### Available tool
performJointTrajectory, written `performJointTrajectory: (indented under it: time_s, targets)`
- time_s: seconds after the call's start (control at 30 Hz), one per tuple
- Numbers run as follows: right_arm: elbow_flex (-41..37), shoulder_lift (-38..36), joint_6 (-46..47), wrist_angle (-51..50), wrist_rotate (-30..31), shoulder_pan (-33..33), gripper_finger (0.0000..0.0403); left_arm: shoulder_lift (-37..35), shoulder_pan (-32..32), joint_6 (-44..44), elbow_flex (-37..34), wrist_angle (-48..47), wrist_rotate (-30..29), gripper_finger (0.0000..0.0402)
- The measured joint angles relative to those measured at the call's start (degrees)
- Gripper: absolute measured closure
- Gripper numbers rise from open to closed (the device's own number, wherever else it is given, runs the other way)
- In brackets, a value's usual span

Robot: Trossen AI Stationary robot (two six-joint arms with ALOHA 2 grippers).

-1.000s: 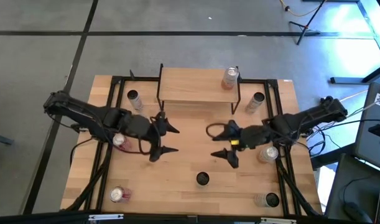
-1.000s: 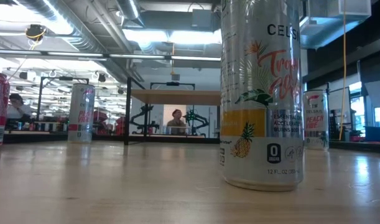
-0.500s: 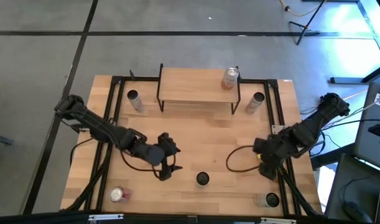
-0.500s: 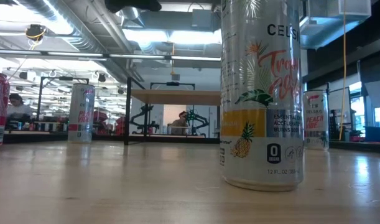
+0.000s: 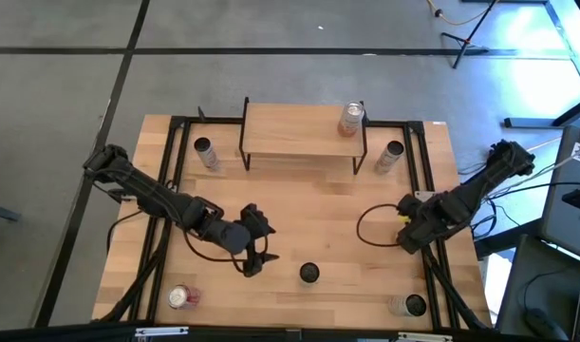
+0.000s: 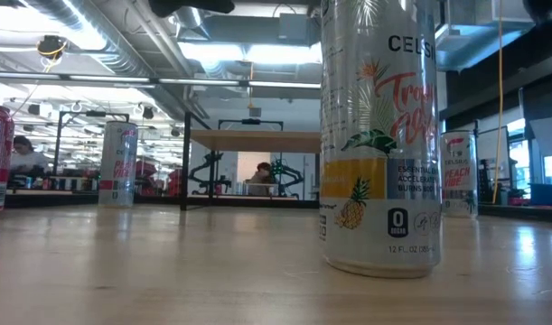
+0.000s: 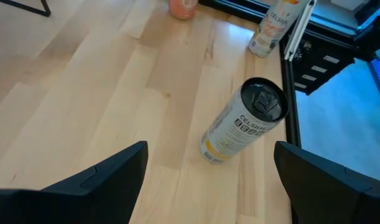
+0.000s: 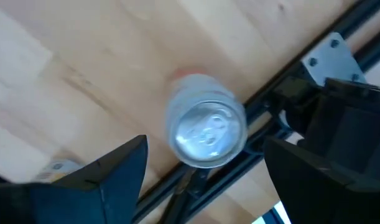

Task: Place canned beverage on shelf
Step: Put the orange white soda can aligned with the other orange white soda can on the shelf

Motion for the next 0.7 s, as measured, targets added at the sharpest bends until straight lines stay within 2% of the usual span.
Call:
performJointTrajectory:
  time_s: [0.37,0.7]
  targets:
    - [-6.40,0.14,-0.35,4.77,-2.46,-0.30,0.0095,0.00,1.14,0.02,0.00,0.32,5.36,0.0059]
    - [-11.57,0.07,-0.76,8.33,-3.65,-0.32,0.0095,0.00,1.16,1.11,0.00,0.34,5.57,0.0059]
